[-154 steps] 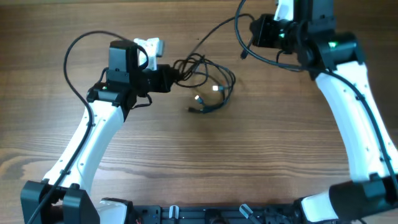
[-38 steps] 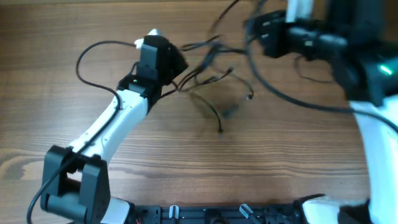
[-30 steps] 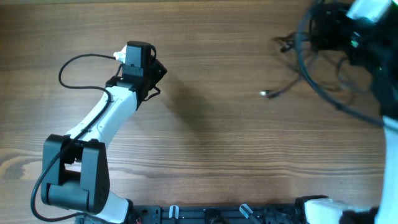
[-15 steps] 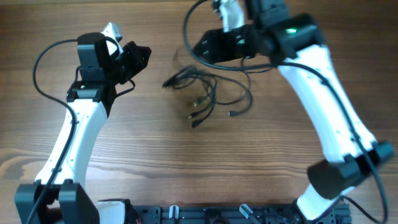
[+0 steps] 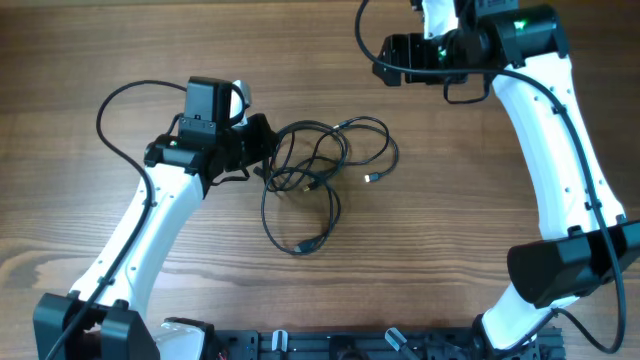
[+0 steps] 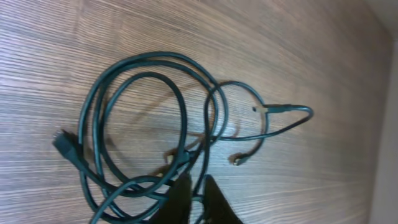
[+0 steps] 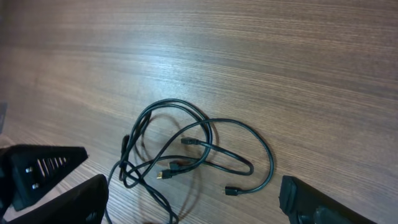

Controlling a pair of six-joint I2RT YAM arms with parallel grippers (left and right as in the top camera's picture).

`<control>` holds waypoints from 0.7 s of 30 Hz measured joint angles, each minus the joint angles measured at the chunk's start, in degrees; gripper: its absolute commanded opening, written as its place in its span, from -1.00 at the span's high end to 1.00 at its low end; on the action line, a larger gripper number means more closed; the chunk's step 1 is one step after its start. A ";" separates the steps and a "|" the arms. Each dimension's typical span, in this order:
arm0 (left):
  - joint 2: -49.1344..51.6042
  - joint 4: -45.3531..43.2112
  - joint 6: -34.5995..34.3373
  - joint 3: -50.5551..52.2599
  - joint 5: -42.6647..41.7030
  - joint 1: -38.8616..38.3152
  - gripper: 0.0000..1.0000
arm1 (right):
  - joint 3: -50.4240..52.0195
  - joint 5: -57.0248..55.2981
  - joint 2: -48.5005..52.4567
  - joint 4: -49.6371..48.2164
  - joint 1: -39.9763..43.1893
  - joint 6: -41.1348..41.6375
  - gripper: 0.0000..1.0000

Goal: Untangle cables

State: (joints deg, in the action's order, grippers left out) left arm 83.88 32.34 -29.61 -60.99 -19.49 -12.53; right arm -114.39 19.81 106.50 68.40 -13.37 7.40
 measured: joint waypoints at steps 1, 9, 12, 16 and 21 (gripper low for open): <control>0.35 0.26 -0.42 0.00 1.36 -0.81 0.52 | 0.00 0.00 0.00 0.09 0.02 -0.09 -0.80; 12.20 -1.36 -7.21 0.00 11.04 -6.08 0.42 | 0.00 0.02 0.00 0.81 0.02 -0.22 -0.79; 13.20 -3.72 -7.61 0.00 12.79 -6.05 0.55 | 0.00 0.92 0.00 1.01 0.02 -0.22 -0.79; 13.42 -4.57 -7.54 0.00 13.66 -6.08 0.49 | 0.00 1.64 0.00 0.79 0.02 -0.22 -0.79; 13.42 -8.87 6.60 0.00 6.19 -6.12 0.15 | 0.00 1.79 0.00 0.57 0.02 -0.22 -0.79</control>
State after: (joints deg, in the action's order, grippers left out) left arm 97.30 23.46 -23.00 -60.99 -13.30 -18.65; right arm -114.39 21.61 106.50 68.97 -13.34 7.18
